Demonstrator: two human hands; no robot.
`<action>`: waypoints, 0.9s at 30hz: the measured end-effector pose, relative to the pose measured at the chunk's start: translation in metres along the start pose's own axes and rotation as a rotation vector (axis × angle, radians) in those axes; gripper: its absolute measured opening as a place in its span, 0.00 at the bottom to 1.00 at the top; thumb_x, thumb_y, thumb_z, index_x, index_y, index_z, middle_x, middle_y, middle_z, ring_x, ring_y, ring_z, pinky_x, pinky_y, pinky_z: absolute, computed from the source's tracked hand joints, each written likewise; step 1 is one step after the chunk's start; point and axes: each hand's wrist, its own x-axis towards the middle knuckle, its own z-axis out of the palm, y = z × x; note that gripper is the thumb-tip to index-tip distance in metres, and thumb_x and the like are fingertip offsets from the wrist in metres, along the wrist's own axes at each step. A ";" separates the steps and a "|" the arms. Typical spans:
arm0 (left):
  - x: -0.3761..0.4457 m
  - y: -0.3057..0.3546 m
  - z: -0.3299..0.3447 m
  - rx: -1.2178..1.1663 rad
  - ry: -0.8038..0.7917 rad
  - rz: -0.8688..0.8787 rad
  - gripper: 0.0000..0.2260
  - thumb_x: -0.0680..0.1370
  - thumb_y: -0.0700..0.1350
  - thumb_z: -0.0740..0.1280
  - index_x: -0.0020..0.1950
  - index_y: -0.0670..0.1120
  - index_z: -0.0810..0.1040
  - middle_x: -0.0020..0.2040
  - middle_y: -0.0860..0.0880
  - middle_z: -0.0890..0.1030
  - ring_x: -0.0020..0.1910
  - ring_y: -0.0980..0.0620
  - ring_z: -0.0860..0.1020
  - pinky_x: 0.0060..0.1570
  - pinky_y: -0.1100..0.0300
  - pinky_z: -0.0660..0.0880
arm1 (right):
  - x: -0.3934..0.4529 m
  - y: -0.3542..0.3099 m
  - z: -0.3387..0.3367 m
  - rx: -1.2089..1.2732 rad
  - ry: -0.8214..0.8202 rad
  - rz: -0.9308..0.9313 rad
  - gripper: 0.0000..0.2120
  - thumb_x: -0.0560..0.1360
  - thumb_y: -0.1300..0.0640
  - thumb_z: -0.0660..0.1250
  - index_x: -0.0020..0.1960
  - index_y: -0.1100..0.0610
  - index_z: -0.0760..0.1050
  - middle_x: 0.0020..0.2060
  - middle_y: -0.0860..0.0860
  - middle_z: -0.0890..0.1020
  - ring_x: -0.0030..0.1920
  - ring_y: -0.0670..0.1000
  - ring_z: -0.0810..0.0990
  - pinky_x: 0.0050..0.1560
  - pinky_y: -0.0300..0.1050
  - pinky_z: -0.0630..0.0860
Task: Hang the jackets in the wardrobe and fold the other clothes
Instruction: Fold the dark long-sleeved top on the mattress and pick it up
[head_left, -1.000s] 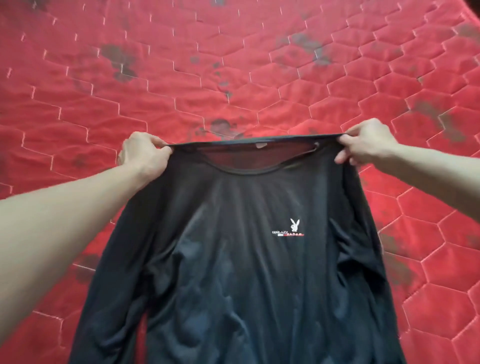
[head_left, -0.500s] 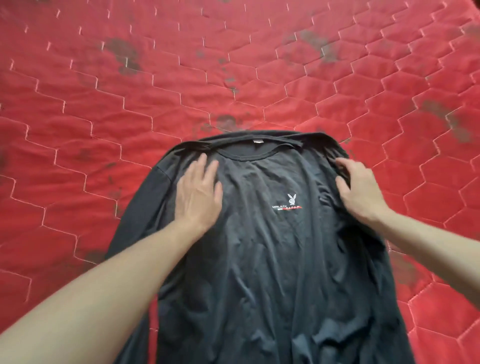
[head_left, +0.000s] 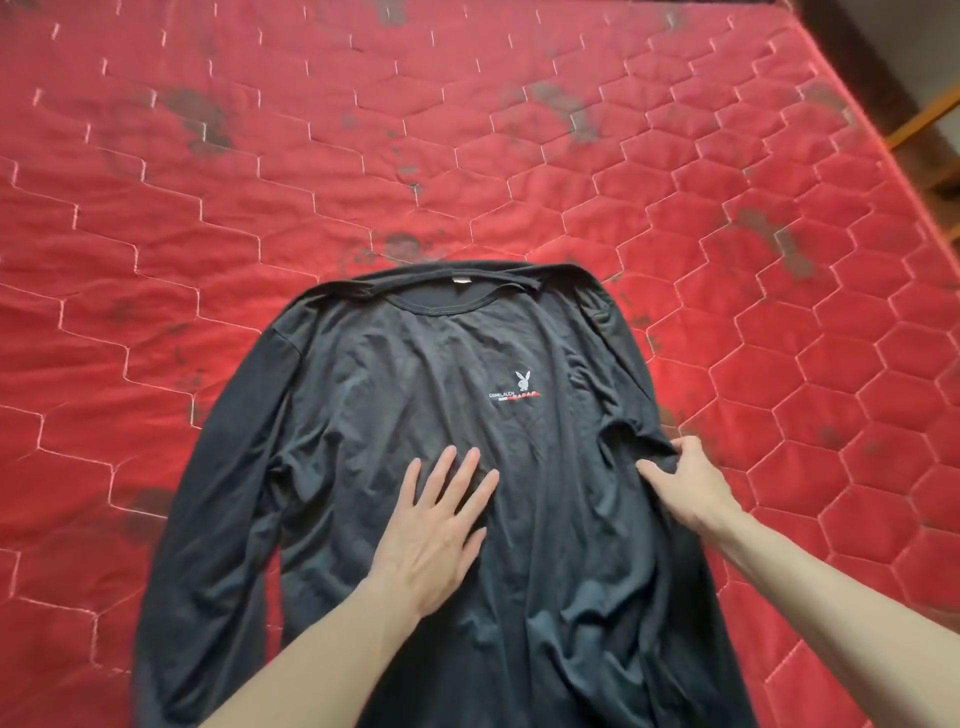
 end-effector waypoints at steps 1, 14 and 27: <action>-0.002 0.005 -0.002 0.005 -0.012 -0.004 0.30 0.85 0.60 0.54 0.86 0.53 0.52 0.86 0.45 0.51 0.84 0.39 0.50 0.79 0.34 0.53 | 0.002 0.004 -0.002 -0.040 -0.019 0.001 0.23 0.79 0.44 0.70 0.66 0.57 0.70 0.58 0.57 0.82 0.63 0.64 0.79 0.59 0.52 0.72; 0.056 0.087 -0.022 -0.004 0.024 -0.099 0.32 0.84 0.62 0.46 0.85 0.46 0.56 0.85 0.45 0.57 0.85 0.45 0.52 0.81 0.40 0.51 | 0.068 0.061 -0.059 0.409 -0.035 -0.246 0.09 0.76 0.52 0.76 0.49 0.56 0.80 0.32 0.43 0.86 0.30 0.36 0.81 0.31 0.30 0.74; 0.137 0.193 -0.037 -0.067 0.066 -0.216 0.33 0.83 0.60 0.57 0.84 0.45 0.58 0.81 0.42 0.63 0.77 0.42 0.65 0.75 0.47 0.62 | 0.141 0.103 -0.135 0.211 -0.237 -0.368 0.17 0.71 0.50 0.81 0.55 0.49 0.78 0.42 0.40 0.84 0.37 0.33 0.81 0.36 0.25 0.71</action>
